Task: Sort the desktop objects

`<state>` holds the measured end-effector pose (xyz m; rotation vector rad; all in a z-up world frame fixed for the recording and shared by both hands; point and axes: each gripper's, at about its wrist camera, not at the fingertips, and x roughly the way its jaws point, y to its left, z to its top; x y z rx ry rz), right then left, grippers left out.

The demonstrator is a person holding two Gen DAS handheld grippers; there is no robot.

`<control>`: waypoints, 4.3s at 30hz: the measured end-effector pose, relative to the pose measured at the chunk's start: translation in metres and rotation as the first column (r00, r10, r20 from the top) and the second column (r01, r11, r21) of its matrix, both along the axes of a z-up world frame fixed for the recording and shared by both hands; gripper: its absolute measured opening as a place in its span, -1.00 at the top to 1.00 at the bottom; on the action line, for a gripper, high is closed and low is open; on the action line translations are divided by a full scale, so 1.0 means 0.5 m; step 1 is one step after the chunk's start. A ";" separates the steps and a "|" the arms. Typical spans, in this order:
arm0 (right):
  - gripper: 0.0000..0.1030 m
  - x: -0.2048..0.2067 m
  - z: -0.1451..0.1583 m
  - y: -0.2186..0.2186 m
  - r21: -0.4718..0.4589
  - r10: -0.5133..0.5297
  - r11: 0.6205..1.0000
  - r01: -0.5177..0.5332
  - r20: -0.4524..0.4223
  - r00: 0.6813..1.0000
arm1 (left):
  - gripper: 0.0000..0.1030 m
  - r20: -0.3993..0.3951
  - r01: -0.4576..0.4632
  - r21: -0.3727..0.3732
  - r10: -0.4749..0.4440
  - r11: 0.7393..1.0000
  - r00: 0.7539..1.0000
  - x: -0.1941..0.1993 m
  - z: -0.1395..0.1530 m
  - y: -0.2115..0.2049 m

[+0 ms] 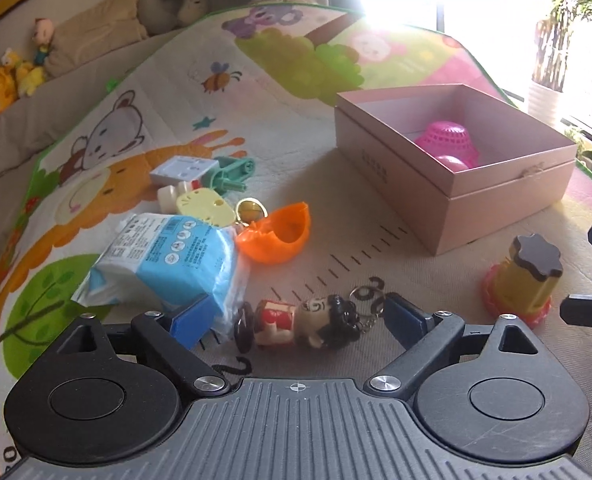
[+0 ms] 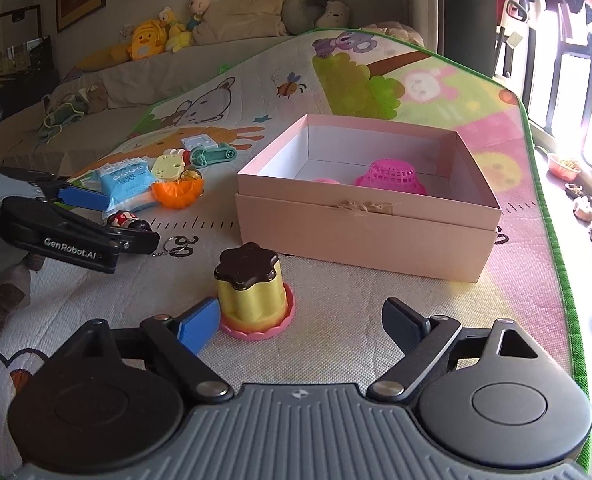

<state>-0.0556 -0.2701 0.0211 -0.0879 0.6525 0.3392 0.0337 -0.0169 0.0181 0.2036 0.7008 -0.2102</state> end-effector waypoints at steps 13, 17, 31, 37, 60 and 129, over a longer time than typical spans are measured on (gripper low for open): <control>-0.73 0.052 -0.022 0.063 -0.054 0.117 0.991 -0.120 -0.059 0.991 | -0.76 0.004 0.200 0.027 -0.201 0.979 0.980 -0.135 0.010 -0.009; -0.56 0.071 -0.036 0.069 -0.039 0.101 0.994 -0.104 -0.081 0.992 | -0.81 -0.012 0.184 0.005 -0.184 0.983 0.983 -0.129 0.004 -0.014; -0.09 0.001 0.040 0.019 -0.023 0.157 0.987 -0.161 -0.113 0.981 | -0.42 0.011 0.200 0.019 -0.201 0.980 0.980 -0.157 0.033 -0.038; -0.09 -0.046 0.230 -0.075 0.046 0.068 0.996 -0.074 0.121 0.990 | -0.42 0.303 0.264 0.080 -0.276 0.961 0.912 -0.170 0.200 -0.091; 0.10 0.257 0.196 -0.142 0.076 -0.124 0.990 0.119 0.061 0.990 | -0.94 0.227 0.149 -0.047 -0.135 0.988 0.965 0.081 0.140 -0.070; -0.47 0.115 0.146 0.033 0.015 0.036 0.999 -0.038 0.100 0.994 | -1.00 0.116 -0.103 -0.018 0.105 0.994 0.988 -0.087 0.067 0.149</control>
